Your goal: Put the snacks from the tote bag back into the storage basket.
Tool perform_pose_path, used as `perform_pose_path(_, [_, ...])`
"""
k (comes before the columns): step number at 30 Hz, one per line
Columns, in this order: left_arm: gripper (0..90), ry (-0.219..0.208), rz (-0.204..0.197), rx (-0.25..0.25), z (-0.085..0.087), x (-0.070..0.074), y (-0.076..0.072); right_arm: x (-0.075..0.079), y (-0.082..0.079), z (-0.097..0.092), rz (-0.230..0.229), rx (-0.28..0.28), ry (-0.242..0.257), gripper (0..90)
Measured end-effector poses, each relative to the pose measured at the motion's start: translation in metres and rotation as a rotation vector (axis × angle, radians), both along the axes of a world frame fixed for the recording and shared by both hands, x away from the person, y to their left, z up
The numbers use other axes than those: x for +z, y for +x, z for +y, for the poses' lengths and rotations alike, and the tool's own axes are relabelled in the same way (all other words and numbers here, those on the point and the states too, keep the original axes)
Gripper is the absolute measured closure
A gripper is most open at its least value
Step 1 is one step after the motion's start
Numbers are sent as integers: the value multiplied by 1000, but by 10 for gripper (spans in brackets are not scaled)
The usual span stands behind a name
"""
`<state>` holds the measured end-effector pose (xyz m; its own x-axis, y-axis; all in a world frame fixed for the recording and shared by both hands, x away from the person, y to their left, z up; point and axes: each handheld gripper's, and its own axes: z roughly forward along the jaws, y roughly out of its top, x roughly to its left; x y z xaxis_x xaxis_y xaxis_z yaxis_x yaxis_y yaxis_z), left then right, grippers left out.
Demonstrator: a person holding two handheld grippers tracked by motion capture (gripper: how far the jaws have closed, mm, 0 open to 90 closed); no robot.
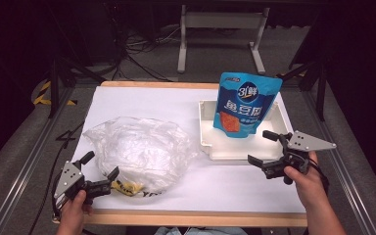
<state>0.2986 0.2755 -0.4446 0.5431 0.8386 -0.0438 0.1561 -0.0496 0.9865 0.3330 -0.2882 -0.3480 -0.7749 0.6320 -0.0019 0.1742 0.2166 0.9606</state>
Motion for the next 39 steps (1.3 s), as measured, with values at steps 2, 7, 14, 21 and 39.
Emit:
perform_pose_path(2, [2, 2, 0, -1, 0, 0, 0, -9, 0, 2, -2, -13, -7, 19])
perform_pose_path(7, [2, 1, -2, -3, 0, 0, 0, -30, -3, 6, 0, -29, 41, 18])
perform_pose_path(14, [2, 1, -5, -7, 0, 1, 0, -46, -6, 8, -10, -46, 64, 15])
perform_pose_path(21, [2, -2, -7, -11, 0, 1, 0, -68, -6, 11, 10, 8, 60, 15])
perform_pose_path(39, [2, -5, 4, -44, -1, -1, 2, -95, -1, 22, 5, -59, -3, 16])
